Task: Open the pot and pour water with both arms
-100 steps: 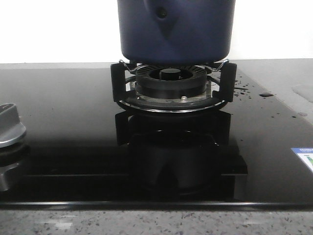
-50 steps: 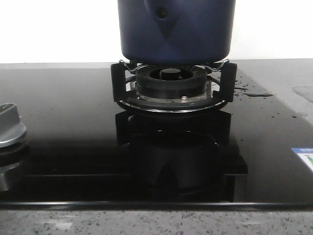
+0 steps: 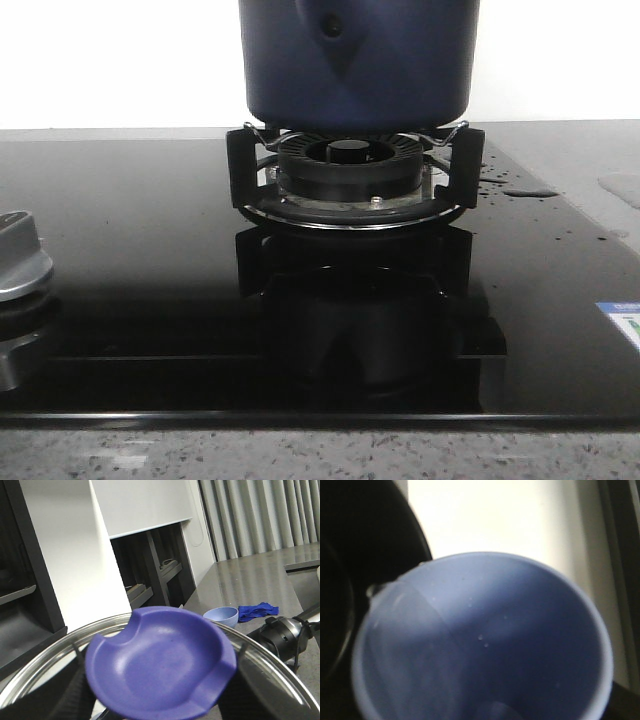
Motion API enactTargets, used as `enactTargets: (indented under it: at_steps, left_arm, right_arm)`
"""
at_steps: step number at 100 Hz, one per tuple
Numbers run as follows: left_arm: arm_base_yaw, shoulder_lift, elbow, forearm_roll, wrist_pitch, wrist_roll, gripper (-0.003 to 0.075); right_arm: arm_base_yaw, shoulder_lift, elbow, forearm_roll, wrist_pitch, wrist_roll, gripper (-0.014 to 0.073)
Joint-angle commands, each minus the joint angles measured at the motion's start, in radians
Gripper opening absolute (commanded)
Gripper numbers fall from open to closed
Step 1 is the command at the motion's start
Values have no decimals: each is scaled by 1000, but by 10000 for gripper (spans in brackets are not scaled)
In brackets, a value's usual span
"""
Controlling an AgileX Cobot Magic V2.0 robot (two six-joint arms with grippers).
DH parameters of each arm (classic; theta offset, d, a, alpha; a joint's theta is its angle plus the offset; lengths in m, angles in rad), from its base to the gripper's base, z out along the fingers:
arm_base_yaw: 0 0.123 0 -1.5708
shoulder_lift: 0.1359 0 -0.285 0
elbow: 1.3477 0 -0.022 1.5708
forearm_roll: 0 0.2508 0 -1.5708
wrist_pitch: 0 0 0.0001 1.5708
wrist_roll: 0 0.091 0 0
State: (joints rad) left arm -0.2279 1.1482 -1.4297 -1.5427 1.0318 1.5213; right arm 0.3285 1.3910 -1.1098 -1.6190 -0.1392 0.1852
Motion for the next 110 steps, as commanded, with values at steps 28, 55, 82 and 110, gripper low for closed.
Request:
enactTargets:
  at_steps: [28, 55, 82, 110]
  left_arm:
    - [5, -23, -29, -66, -26, -10, 145]
    - [5, -23, -29, -44, -26, -10, 145]
    - [5, -23, -29, -21, -29, -10, 145]
    - [5, -23, -29, -16, -29, -10, 145]
  right_arm:
    - [1, -26, -69, -236, 121, -13, 125]
    - [1, -26, -141, -263, 121, -165, 125]
    - [13, -26, -201, -263, 139, -246, 125]
    - [25, -26, -212, -261, 139, -224, 125]
